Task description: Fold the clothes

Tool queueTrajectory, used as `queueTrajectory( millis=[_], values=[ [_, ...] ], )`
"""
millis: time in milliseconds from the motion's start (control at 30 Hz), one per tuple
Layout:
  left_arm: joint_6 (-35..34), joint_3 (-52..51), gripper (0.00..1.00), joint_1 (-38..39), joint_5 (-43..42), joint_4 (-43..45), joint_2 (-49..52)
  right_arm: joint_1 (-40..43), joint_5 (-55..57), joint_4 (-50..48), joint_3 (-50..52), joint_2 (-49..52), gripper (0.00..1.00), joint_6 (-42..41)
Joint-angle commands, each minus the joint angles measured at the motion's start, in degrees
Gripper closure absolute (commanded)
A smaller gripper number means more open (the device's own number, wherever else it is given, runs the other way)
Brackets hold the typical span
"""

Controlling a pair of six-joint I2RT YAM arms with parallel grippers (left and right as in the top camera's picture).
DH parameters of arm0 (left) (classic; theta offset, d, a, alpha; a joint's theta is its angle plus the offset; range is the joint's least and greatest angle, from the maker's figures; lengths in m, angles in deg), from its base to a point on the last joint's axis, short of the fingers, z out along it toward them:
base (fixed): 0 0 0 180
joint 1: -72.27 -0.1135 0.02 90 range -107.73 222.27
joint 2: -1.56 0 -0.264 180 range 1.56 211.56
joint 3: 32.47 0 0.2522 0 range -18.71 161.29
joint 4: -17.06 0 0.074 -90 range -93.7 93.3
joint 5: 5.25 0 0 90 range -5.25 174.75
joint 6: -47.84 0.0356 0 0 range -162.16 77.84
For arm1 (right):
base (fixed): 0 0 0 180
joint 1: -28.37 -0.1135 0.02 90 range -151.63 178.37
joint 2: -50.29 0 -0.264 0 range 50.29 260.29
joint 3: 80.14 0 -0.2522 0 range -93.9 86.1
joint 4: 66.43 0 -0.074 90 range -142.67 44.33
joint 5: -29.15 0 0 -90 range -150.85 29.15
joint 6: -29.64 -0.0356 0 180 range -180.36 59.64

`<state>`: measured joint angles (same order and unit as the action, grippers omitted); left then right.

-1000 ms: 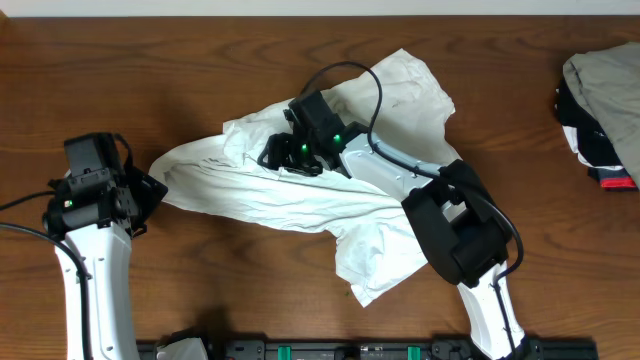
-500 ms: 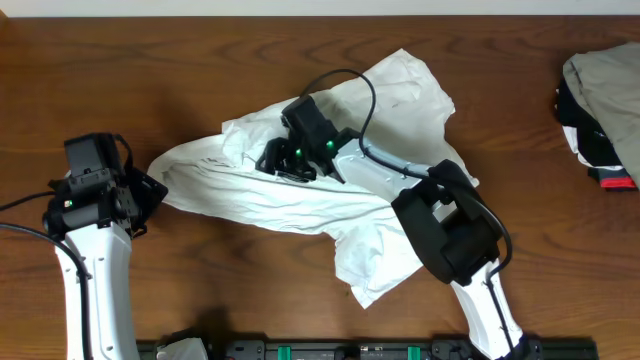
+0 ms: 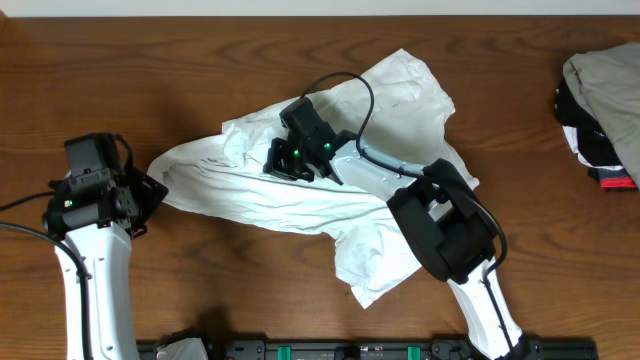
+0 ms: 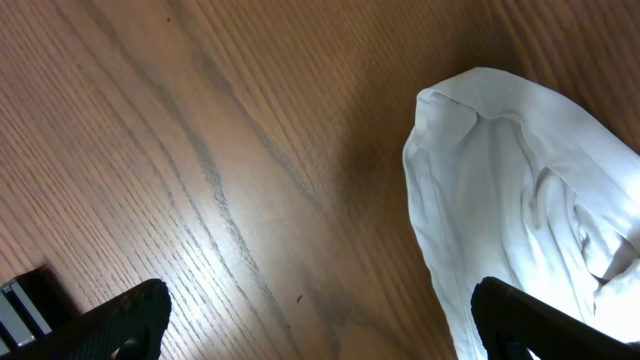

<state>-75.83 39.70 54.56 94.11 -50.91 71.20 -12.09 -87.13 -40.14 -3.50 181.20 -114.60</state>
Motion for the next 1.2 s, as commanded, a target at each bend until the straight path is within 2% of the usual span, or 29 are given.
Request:
queueTrajectory(
  millis=[0,267,533,733,967,1067,1167],
  values=[
    [-0.3,0.3,0.02,0.1,0.0,-0.4,0.3,0.1,0.2,0.6,-4.7,0.9,0.99,0.6],
    [-0.3,0.3,0.02,0.1,0.0,-1.0,0.3,0.8,6.3,-0.9,-14.5,0.9,0.99,2.9],
    [-0.3,0.3,0.02,0.1,-0.6,-1.5,0.3,3.4,13.9,-13.9,-15.2,1.9,0.99,2.9],
    [0.4,0.3,0.02,0.1,-6.5,-1.9,0.3,4.8,15.7,-24.1,-15.2,5.4,0.99,3.3],
    [10.6,0.3,0.02,2.3,-19.6,2.3,0.3,5.3,15.5,-28.7,-15.2,8.9,0.98,-1.1],
    [11.2,0.3,0.02,5.9,-20.7,4.4,0.3,4.6,14.1,-32.2,-15.2,9.7,0.93,-3.0],
    [12.2,0.3,0.02,9.9,-20.7,5.9,0.3,4.5,11.1,-34.1,-15.4,9.9,0.71,-2.8]
  ],
)
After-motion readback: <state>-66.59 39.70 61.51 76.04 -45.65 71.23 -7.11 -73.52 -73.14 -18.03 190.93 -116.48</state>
